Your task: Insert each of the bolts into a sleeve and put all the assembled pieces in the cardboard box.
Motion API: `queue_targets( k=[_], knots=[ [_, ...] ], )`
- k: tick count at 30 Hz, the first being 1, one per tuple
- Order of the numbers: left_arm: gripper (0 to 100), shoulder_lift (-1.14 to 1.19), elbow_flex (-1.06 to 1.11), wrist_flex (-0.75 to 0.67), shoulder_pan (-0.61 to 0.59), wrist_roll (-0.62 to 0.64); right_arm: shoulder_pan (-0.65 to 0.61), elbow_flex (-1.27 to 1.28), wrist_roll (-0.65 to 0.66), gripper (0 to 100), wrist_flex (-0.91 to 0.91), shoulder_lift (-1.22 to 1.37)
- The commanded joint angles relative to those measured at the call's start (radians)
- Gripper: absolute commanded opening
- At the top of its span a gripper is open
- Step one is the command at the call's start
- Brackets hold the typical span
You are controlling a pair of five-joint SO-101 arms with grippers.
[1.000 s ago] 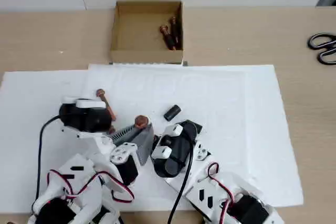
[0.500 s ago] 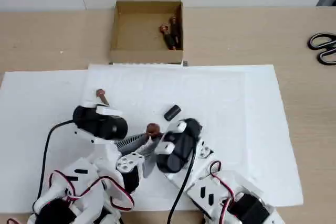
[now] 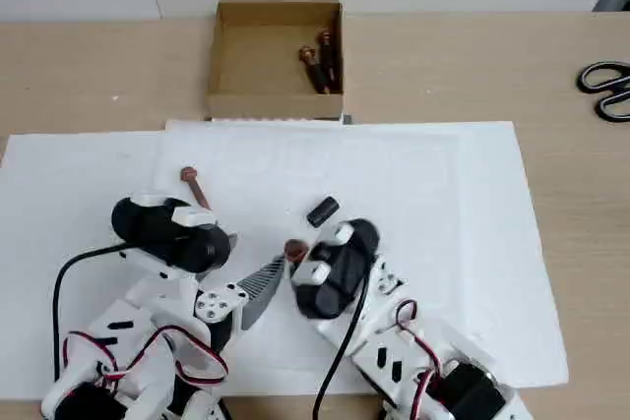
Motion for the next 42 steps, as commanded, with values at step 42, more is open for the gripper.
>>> queue_targets(
  k=[42],
  knots=[
    [1,-0.003,0.604,-0.557,-0.169,-0.106,0.424,-1.557,-0.018,0.3,-0.628,2.031]
  ],
)
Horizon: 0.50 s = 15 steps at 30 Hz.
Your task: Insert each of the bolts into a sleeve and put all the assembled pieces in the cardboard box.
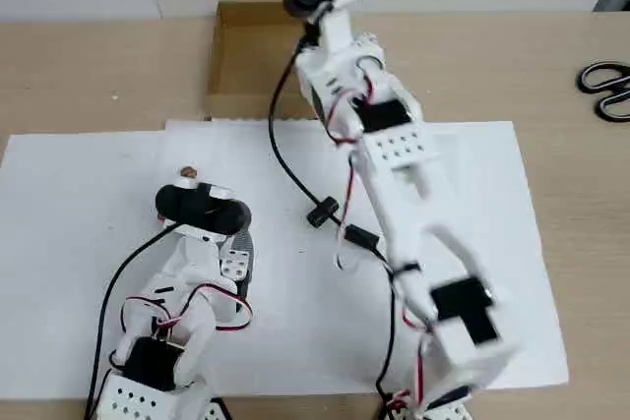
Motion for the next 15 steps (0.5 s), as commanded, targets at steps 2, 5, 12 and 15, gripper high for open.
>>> queue_targets(
  k=[2,5,12,15],
  knots=[
    [1,-0.011,-0.004,-0.025,-0.008,-0.069,0.024,-0.276,0.012,0.3,-0.058,0.199],
    [1,-0.011,0.004,-0.025,-0.008,-0.071,0.033,-0.416,0.012,0.3,-0.094,0.332],
    [1,-0.011,0.088,-0.091,-0.008,-0.074,0.022,-0.588,0.012,0.5,-0.091,0.519],
    [1,-0.011,0.096,-0.133,-0.008,-0.069,0.022,-0.609,0.012,1.3,-0.041,0.542]
  ],
)
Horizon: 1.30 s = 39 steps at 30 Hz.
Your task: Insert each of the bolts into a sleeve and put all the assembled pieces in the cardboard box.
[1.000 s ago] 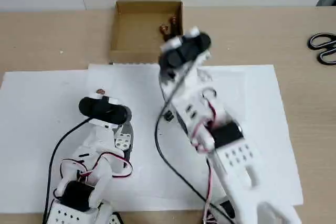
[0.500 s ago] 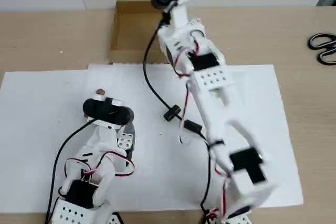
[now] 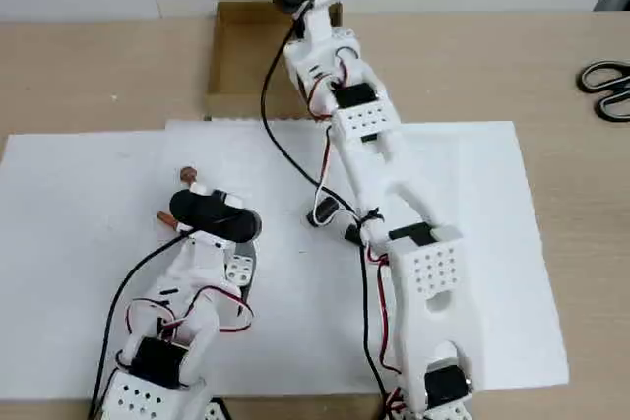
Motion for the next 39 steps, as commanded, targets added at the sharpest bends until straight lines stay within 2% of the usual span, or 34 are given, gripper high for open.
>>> queue_targets(
  k=[1,5,7,14,28,36,39],
  knots=[
    [1,-0.011,0.01,-0.072,-0.005,0.002,0.002,-0.092,0.012,3.2,0.044,-0.013],
    [1,-0.011,0.021,-0.103,-0.006,0.002,0.002,-0.092,0.012,15.5,0.139,-0.018],
    [1,-0.011,0.021,-0.104,-0.006,0.002,0.002,-0.092,0.014,18.2,0.168,-0.019],
    [1,-0.011,0.021,-0.106,-0.008,0.002,-0.002,-0.094,0.051,16.6,0.32,-0.113],
    [1,-0.011,0.021,-0.106,-0.008,0.002,-0.012,-0.092,0.043,16.6,0.875,-0.303],
    [1,-0.011,0.021,-0.106,-0.009,0.002,-0.047,-0.092,0.043,16.6,1.283,-0.355],
    [1,-0.011,0.021,-0.106,-0.009,0.002,-0.038,-0.078,0.048,16.6,1.307,-0.361]
  ],
)
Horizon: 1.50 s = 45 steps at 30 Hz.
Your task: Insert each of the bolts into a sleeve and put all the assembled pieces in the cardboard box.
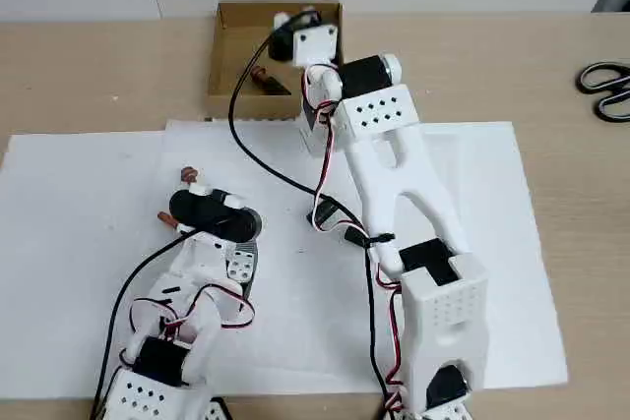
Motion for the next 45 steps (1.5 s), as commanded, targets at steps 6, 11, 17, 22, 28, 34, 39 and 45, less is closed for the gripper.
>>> queue_targets(
  k=[6,11,17,22,28,34,39,45],
  knots=[
    [1,-0.011,-0.005,-0.026,-0.009,0.005,-0.018,0.046,0.011,16.5,0.044,-0.183],
    [1,-0.011,-0.005,-0.028,-0.034,0.005,-0.077,0.345,0.011,16.5,0.044,-0.429],
    [1,-0.011,-0.005,-0.028,-0.034,0.005,-0.093,0.674,0.009,16.5,0.033,-0.639],
    [1,-0.011,-0.005,-0.028,-0.058,0.002,-0.084,0.822,0.063,16.6,0.031,-0.677],
    [1,-0.011,-0.005,-0.028,-0.198,-0.002,-0.079,0.961,0.282,16.7,-0.013,-0.679],
    [1,-0.011,-0.004,-0.026,-0.206,-0.002,-0.079,1.063,0.416,16.8,-0.223,-0.677],
    [1,-0.011,-0.004,-0.025,-0.206,-0.002,-0.077,1.115,0.5,16.8,-0.346,-0.676],
    [1,-0.011,-0.004,-0.025,-0.204,-0.002,-0.031,1.178,0.56,16.6,-0.449,-0.676]
  ],
)
